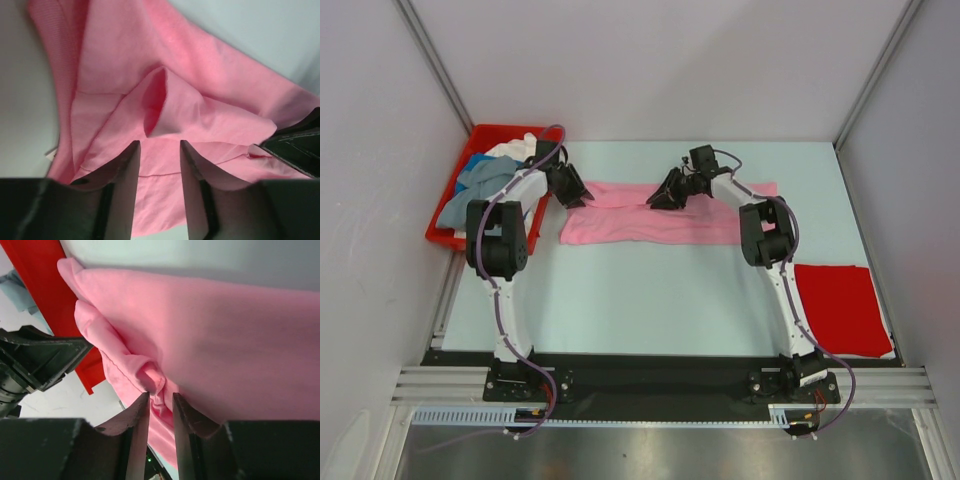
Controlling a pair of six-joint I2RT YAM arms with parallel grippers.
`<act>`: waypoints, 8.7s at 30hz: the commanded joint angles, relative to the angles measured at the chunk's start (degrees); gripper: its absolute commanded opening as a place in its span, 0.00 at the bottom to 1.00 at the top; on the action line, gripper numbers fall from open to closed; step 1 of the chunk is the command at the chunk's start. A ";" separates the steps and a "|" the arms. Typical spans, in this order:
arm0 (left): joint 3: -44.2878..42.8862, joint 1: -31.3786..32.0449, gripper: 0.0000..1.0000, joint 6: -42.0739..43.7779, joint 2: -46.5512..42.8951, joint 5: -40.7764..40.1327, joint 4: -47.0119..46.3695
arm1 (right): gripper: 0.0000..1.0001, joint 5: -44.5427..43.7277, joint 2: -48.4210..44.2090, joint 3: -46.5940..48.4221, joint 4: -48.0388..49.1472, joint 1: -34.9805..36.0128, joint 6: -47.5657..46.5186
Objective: Fold and stack the t-shirts
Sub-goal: Fold the tshirt
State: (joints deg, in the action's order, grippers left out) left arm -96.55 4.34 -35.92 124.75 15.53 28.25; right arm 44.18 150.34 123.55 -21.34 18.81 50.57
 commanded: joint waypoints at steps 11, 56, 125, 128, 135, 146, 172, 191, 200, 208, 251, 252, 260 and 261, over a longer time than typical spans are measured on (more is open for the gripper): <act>2.42 0.41 0.50 3.05 -10.75 -1.83 0.41 | 0.33 -6.22 -10.06 4.61 -16.64 -2.29 -17.61; -9.27 -0.03 0.39 12.63 5.51 10.05 -0.04 | 0.41 1.25 3.38 11.45 0.59 1.94 -6.81; 3.75 -5.66 0.54 13.51 -10.06 13.12 8.32 | 0.36 -4.02 -4.01 11.88 -20.93 2.99 -20.60; 3.48 -5.66 0.43 11.93 -7.95 16.36 4.12 | 0.20 -1.83 -3.12 11.99 -16.29 2.99 -17.01; 6.11 -4.78 0.34 5.86 -3.29 20.34 -1.62 | 0.10 2.39 -2.69 7.15 -2.05 4.83 -6.46; 2.42 -2.85 0.37 9.81 1.99 8.21 3.39 | 0.04 -2.52 0.65 0.38 2.28 2.64 -3.79; 19.91 4.01 0.54 12.55 -18.41 2.14 -1.35 | 0.34 -14.56 -31.33 -29.22 -17.68 -21.43 -28.33; 26.77 2.43 0.50 14.56 -17.33 -7.18 1.45 | 0.32 -27.93 -40.30 -47.88 -18.56 -30.76 -33.78; 20.35 3.04 0.67 17.03 -24.98 -7.45 7.34 | 0.56 -28.80 -45.14 -41.02 -24.27 -30.94 -32.11; 24.48 3.04 0.72 14.30 -27.20 -11.22 6.91 | 0.67 -28.27 -44.08 -43.74 -22.43 -31.81 -30.18; 20.36 1.64 0.30 14.21 -12.69 -17.02 1.81 | 0.00 -31.35 -35.37 -44.87 -19.52 -33.75 -34.04; 19.13 1.64 0.22 14.04 -11.47 -17.11 1.72 | 0.00 -31.79 -35.99 -45.49 -19.61 -33.75 -34.74; 15.87 3.22 0.02 14.13 -8.56 -19.92 -4.33 | 0.00 -32.40 -44.51 -53.14 -20.32 -28.92 -35.19; 13.87 3.31 0.01 14.13 -7.51 -20.18 -4.52 | 0.00 -32.58 -45.31 -54.89 -20.49 -27.78 -35.01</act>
State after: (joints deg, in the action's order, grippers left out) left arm -78.59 6.96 -21.91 114.06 -2.37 30.52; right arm 13.41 109.23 72.10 -38.89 -12.49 16.82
